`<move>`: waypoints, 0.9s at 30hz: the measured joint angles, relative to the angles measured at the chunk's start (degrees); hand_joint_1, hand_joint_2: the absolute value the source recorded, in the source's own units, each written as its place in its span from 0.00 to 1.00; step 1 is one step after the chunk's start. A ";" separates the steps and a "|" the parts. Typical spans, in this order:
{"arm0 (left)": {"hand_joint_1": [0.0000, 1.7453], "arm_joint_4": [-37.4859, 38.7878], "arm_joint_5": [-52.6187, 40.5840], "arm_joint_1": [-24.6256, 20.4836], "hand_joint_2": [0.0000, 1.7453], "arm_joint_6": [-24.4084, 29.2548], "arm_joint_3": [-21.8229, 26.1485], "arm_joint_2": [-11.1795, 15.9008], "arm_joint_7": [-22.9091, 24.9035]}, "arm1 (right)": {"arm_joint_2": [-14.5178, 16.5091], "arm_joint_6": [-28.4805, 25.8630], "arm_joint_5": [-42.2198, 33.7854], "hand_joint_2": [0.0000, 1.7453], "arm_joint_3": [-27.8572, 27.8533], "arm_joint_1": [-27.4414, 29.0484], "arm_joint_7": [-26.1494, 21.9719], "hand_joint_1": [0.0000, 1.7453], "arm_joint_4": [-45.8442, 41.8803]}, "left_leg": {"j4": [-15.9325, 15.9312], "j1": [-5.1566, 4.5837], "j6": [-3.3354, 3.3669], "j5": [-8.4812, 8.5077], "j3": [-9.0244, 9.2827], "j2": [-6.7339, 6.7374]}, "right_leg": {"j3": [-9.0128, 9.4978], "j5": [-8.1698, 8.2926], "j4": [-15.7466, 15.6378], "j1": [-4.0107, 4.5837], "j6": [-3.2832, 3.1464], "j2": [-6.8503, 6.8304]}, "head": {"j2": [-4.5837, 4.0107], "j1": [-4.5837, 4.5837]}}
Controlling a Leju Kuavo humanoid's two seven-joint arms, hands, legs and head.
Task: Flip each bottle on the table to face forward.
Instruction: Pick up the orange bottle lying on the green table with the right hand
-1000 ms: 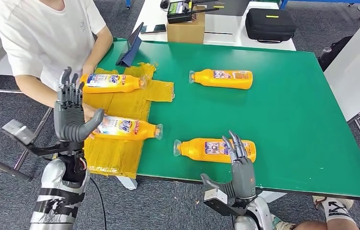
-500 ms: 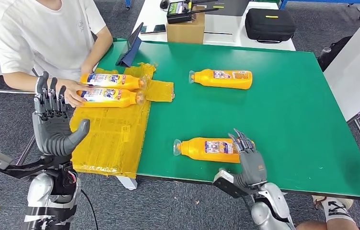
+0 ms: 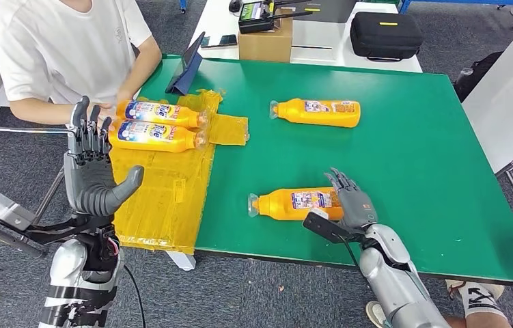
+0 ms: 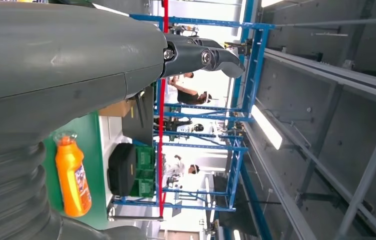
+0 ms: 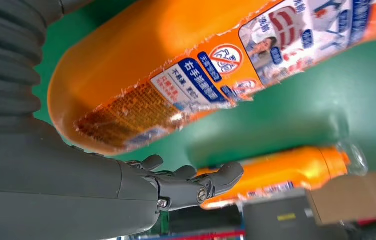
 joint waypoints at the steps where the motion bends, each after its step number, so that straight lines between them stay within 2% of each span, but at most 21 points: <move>1: 0.00 0.16 0.00 -0.07 1.00 -0.01 -0.05 0.01 0.01 | 0.00 0.26 -0.17 1.00 0.16 -0.54 0.00 0.00 1.00 | 0.00 0.00 0.00 0.00 0.00 -0.01 | 0.00 0.00 0.00 0.00 0.00 0.00 | 0.00 0.00; 13: 0.00 0.93 0.14 -0.37 1.00 -0.16 -0.09 0.03 0.20 | 0.02 0.90 -0.56 1.00 1.02 -3.32 -0.04 0.00 5.95 | 0.00 0.00 0.00 0.00 0.00 0.00 | 0.00 -0.01 -0.01 0.00 0.00 0.00 | -0.01 0.01; 22: 0.00 2.29 0.93 -0.50 1.00 -1.14 -0.05 0.12 0.66 | -0.32 4.99 0.23 1.00 3.26 -5.62 0.21 0.00 8.94 | 0.00 0.00 0.00 -0.01 0.07 0.09 | 0.03 0.01 -0.01 0.00 0.00 0.03 | 0.00 0.01; 26: 0.00 3.15 1.08 -0.53 1.00 -2.06 -0.04 0.19 0.51 | -1.22 10.13 1.58 1.00 6.42 -9.20 1.10 0.99 11.97 | 0.00 0.00 0.00 -0.02 0.28 0.27 | 0.16 0.03 -0.04 0.00 -0.01 0.09 | 0.00 0.01; 27: 0.00 3.36 1.08 -0.54 1.00 -2.18 -0.04 0.21 0.48 | -1.48 11.18 1.65 1.00 7.17 -9.93 1.02 1.00 12.63 | 0.00 0.00 0.00 -0.02 0.31 0.29 | 0.19 0.04 -0.04 0.00 -0.01 0.09 | 0.00 0.02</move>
